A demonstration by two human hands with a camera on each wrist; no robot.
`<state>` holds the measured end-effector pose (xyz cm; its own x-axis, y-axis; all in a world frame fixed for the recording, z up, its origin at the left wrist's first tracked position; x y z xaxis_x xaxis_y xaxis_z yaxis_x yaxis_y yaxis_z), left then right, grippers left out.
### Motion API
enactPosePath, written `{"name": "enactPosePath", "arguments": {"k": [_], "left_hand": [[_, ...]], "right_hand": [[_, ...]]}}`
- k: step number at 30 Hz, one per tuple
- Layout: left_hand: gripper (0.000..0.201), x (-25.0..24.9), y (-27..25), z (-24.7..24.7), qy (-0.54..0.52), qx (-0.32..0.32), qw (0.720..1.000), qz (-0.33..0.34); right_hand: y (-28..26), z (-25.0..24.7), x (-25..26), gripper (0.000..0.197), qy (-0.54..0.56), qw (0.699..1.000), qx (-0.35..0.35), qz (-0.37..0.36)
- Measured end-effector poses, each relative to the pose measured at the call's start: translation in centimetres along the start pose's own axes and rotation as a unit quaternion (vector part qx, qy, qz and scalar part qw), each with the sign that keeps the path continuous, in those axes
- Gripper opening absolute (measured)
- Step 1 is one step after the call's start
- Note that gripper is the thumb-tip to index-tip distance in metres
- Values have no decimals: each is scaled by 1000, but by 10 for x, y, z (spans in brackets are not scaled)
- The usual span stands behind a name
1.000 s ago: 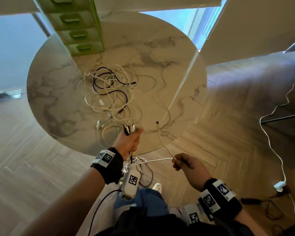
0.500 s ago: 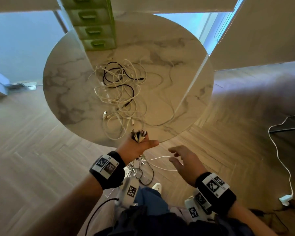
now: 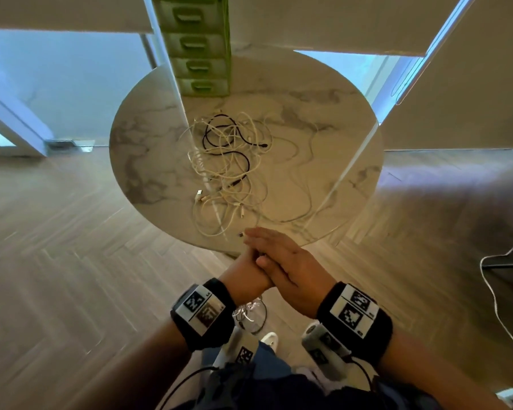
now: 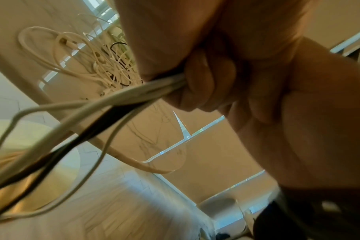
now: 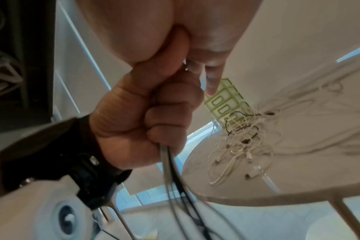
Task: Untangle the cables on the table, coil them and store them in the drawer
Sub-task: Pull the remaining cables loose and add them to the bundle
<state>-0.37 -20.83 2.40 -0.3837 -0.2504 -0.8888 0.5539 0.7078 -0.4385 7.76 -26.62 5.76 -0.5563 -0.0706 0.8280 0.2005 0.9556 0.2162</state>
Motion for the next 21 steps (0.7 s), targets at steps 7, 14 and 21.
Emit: {"name": "enactPosePath", "arguments": {"k": [7,14,21], "left_hand": [[33,-26,-10,-7,-86,66,991,82],[32,-47,-4,-23,-83,-34,978,189],[43,-37,-9,-17,-203,-23,973,104]], "right_hand": [[-10,0,-17,88,305,918,98,233],[-18,15,-29,16,128,968,124,174],[-18,16,-18,17,166,972,93,135]]}}
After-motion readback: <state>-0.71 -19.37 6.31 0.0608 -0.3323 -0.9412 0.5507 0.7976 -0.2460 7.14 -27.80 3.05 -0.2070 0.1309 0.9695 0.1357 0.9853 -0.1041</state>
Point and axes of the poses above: each hand's wrist, its own y-axis towards the middle knuckle, its own z-axis out of the palm, x = y × z, the point moved 3 cm from there along y, towards the middle knuckle, and after that the axes turned 11 degrees about -x, right-handed, at the moved point
